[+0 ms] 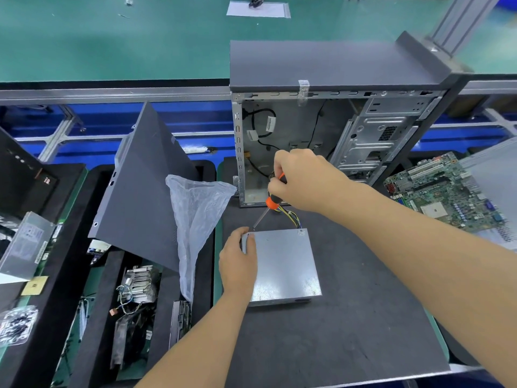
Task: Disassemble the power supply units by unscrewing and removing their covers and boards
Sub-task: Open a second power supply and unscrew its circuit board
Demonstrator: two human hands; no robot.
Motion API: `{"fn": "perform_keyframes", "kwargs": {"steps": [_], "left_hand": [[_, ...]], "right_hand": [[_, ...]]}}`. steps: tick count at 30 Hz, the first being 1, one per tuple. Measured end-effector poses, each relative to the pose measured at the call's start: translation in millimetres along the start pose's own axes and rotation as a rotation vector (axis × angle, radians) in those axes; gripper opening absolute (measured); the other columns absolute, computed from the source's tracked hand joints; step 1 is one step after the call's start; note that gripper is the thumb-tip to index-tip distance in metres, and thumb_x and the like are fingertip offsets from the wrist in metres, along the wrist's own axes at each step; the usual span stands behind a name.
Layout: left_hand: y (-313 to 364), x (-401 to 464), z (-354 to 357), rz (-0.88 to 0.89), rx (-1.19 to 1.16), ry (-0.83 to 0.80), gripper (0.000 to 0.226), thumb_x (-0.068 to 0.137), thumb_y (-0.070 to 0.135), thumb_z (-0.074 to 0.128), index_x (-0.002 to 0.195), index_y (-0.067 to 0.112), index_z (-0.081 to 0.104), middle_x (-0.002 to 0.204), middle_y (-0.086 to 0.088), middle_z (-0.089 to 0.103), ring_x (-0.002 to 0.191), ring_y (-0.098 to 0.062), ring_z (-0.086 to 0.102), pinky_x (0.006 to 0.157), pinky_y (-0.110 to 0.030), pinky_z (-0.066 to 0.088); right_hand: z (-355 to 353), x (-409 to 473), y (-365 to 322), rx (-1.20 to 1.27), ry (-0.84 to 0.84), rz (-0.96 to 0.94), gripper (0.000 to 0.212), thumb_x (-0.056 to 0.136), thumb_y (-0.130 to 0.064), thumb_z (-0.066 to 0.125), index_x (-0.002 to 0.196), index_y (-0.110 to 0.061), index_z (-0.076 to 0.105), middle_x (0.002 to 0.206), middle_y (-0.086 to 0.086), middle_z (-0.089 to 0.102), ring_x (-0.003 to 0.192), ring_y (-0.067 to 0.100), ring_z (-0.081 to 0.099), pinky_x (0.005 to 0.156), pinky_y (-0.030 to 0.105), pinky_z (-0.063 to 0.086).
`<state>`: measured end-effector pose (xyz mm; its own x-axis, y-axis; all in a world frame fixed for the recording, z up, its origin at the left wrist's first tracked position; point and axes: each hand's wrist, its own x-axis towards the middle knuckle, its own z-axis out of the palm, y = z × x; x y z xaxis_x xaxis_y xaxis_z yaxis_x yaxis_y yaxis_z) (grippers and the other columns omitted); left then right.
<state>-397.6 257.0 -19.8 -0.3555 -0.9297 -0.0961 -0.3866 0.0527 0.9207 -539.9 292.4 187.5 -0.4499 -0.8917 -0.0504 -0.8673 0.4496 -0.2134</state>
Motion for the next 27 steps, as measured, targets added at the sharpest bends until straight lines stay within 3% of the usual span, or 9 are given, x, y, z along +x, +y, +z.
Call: {"fn": "perform_keyframes", "kwargs": {"steps": [4, 10, 14, 19, 21, 23, 25, 27], "left_hand": [[0.1, 0.9, 1.0, 0.067, 0.047, -0.044, 0.035, 0.095, 0.028, 0.068, 0.129, 0.02, 0.063, 0.125, 0.014, 0.062, 0.113, -0.002, 0.052, 0.102, -0.026, 0.041], [3.0, -1.8, 0.9, 0.203, 0.094, 0.03, 0.01, 0.093, 0.014, 0.07, 0.102, 0.014, 0.071, 0.105, 0.016, 0.065, 0.101, -0.012, 0.063, 0.097, -0.048, 0.048], [3.8, -2.9, 0.7, 0.194, 0.084, 0.037, 0.005, 0.092, 0.011, 0.071, 0.096, 0.013, 0.071, 0.111, 0.008, 0.069, 0.106, -0.019, 0.065, 0.098, -0.05, 0.048], [9.3, -4.7, -5.1, 0.194, 0.124, 0.088, 0.001, 0.091, 0.014, 0.071, 0.09, 0.014, 0.07, 0.1, 0.016, 0.063, 0.095, -0.012, 0.058, 0.096, -0.05, 0.045], [10.4, -6.1, -9.5, 0.266, 0.127, 0.127, 0.003, 0.09, 0.009, 0.072, 0.091, 0.012, 0.072, 0.094, 0.014, 0.064, 0.091, -0.012, 0.055, 0.092, -0.047, 0.046], [12.4, -8.0, -12.8, 0.336, 0.135, 0.133, 0.006, 0.091, 0.007, 0.071, 0.094, 0.009, 0.074, 0.093, 0.007, 0.068, 0.092, -0.017, 0.056, 0.09, -0.041, 0.047], [16.9, -10.2, -14.1, 0.37, 0.124, 0.105, 0.009, 0.092, 0.004, 0.07, 0.097, 0.007, 0.076, 0.093, 0.002, 0.069, 0.091, -0.02, 0.059, 0.088, -0.029, 0.047], [21.6, -12.9, -12.5, 0.384, 0.084, 0.071, 0.011, 0.091, 0.001, 0.069, 0.097, 0.006, 0.077, 0.091, 0.0, 0.07, 0.086, -0.017, 0.062, 0.081, -0.015, 0.045]], "right_hand": [[1.6, -3.1, 8.2, 0.043, 0.007, 0.007, 0.021, 0.09, -0.031, 0.053, 0.096, -0.011, 0.054, 0.092, 0.009, 0.058, 0.083, 0.034, 0.058, 0.076, 0.043, 0.053], [6.7, -7.6, 15.7, 0.082, -0.012, -0.001, 0.02, 0.09, -0.034, 0.052, 0.094, -0.014, 0.053, 0.092, 0.006, 0.056, 0.084, 0.032, 0.057, 0.07, 0.038, 0.05], [9.3, -12.7, 20.2, 0.097, -0.008, 0.013, 0.02, 0.091, -0.035, 0.052, 0.095, -0.015, 0.052, 0.094, 0.007, 0.056, 0.085, 0.031, 0.056, 0.067, 0.036, 0.047], [7.4, -22.0, 40.1, 0.202, 0.068, 0.133, 0.023, 0.092, -0.042, 0.051, 0.086, -0.021, 0.059, 0.084, 0.006, 0.063, 0.077, 0.025, 0.059, 0.056, 0.029, 0.04], [12.1, -31.8, 54.8, 0.378, 0.093, 0.227, 0.036, 0.093, -0.052, 0.053, 0.081, -0.02, 0.064, 0.067, 0.004, 0.067, 0.066, 0.014, 0.062, 0.049, 0.023, 0.04], [22.9, -47.8, 66.9, 0.807, 0.048, 0.372, 0.05, 0.089, -0.057, 0.062, 0.085, -0.007, 0.066, 0.065, 0.003, 0.071, 0.058, 0.01, 0.065, 0.049, 0.014, 0.046], [43.1, -67.6, 81.1, 1.322, -0.085, 0.485, 0.057, 0.076, -0.047, 0.077, 0.092, 0.006, 0.062, 0.077, 0.009, 0.07, 0.07, 0.019, 0.069, 0.062, 0.021, 0.055], [66.8, -89.1, 94.1, 1.604, -0.195, 0.569, 0.041, 0.073, -0.031, 0.081, 0.09, -0.001, 0.06, 0.082, 0.012, 0.066, 0.081, 0.025, 0.072, 0.07, 0.028, 0.058]]}}
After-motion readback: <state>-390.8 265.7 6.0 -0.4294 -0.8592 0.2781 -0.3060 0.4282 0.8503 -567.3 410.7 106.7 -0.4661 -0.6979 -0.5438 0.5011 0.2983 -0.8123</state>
